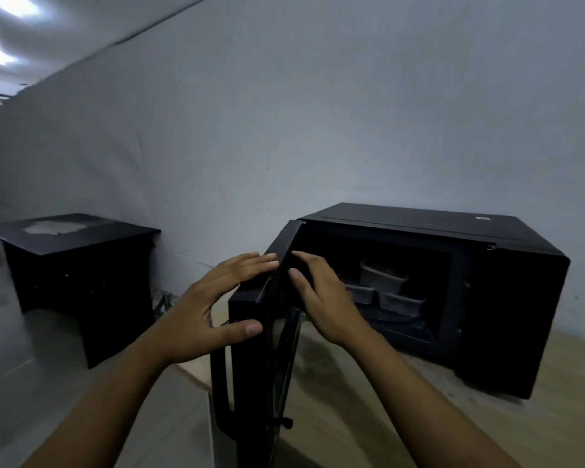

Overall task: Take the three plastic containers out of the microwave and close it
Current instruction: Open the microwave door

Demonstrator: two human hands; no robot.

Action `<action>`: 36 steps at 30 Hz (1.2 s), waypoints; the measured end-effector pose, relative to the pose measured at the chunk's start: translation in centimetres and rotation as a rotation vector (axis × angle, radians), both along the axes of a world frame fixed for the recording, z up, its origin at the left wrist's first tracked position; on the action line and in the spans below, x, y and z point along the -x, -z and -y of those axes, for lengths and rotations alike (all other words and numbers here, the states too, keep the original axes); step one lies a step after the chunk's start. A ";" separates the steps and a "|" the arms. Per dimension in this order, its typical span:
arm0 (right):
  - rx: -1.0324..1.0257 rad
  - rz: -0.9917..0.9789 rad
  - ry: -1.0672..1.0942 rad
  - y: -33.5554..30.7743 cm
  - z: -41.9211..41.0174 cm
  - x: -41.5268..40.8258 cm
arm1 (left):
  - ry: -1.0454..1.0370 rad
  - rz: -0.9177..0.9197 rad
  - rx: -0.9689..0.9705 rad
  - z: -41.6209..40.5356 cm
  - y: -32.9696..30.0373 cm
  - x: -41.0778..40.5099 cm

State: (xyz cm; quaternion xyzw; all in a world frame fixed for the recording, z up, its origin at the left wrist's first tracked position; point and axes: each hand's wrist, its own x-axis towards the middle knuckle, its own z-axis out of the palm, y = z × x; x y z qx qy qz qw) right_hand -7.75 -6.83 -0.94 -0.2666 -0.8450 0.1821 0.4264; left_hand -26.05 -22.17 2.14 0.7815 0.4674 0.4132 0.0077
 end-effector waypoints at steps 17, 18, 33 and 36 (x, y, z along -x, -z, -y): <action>-0.229 0.236 0.020 2.7 0.0 8.5 | -0.643 -0.301 -0.596 3.6 2.1 7.7; -0.228 0.258 0.025 2.8 0.0 8.8 | -0.686 -0.310 -0.567 3.6 2.3 7.8; -0.127 0.349 0.047 3.0 -0.8 6.2 | -0.898 -0.263 -0.481 2.8 1.7 5.0; -0.102 0.379 0.092 4.0 -1.3 4.8 | -0.823 -0.237 -0.556 2.3 0.1 3.2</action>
